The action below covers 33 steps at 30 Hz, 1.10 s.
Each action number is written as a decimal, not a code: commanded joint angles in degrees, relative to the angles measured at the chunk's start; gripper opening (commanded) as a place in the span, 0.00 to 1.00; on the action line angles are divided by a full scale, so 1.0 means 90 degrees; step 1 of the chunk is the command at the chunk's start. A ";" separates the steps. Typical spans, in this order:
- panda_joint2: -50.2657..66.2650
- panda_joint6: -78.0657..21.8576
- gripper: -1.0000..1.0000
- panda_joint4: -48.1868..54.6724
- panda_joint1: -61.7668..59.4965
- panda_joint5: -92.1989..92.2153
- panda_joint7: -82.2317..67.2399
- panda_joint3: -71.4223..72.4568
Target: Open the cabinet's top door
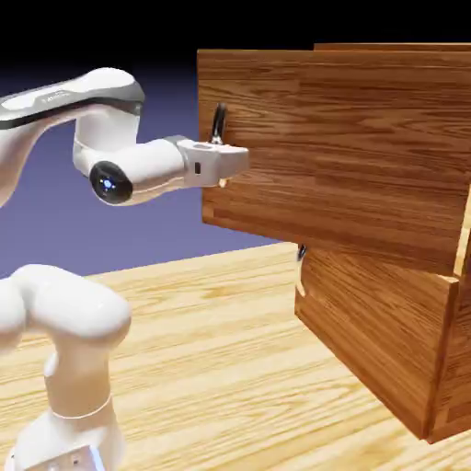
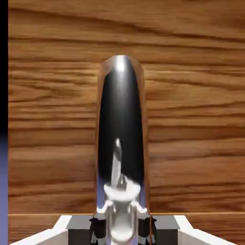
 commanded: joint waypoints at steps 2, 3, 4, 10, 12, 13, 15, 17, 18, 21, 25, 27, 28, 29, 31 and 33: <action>-0.0175 -0.0132 0.00 -0.0170 -0.0099 -0.0549 0.0556 0.0008; -0.0272 -0.0233 0.00 -0.0256 -0.0175 -0.0826 0.0832 0.0009; -0.0377 -0.0357 0.00 -0.0344 -0.0269 -0.1102 0.1103 0.0005; -0.1264 -0.1700 0.00 -0.0839 -0.1223 -0.2748 0.2499 -0.0300; -0.1585 -0.2254 0.00 -0.0949 -0.1581 -0.3238 0.2802 -0.0541; -0.1734 -0.2531 0.00 -0.0988 -0.1752 -0.3470 0.2920 -0.0689; -0.2003 -0.3084 0.00 -0.1037 -0.2085 -0.3919 0.3109 -0.1029; -0.2226 -0.3638 0.00 -0.1046 -0.2401 -0.4353 0.3246 -0.1421; -0.2318 -0.3915 0.00 -0.1035 -0.2551 -0.4566 0.3297 -0.1636; -0.2503 -0.4732 0.00 -0.0934 -0.2951 -0.5184 0.3394 -0.2322; -0.2551 -0.5753 0.00 -0.0651 -0.3308 -0.5934 0.3427 -0.3245; -0.2507 -0.6258 0.00 -0.0438 -0.3400 -0.6294 0.3421 -0.3706; -0.2471 -0.6514 0.00 -0.0309 -0.3420 -0.6472 0.3415 -0.3937; -0.2426 -0.6774 0.00 -0.0165 -0.3421 -0.6650 0.3407 -0.4168; -0.2314 -0.7316 0.00 0.0183 -0.3358 -0.7004 0.3389 -0.4629; -0.2184 -0.7869 0.00 0.0603 -0.3199 -0.7340 0.3376 -0.5069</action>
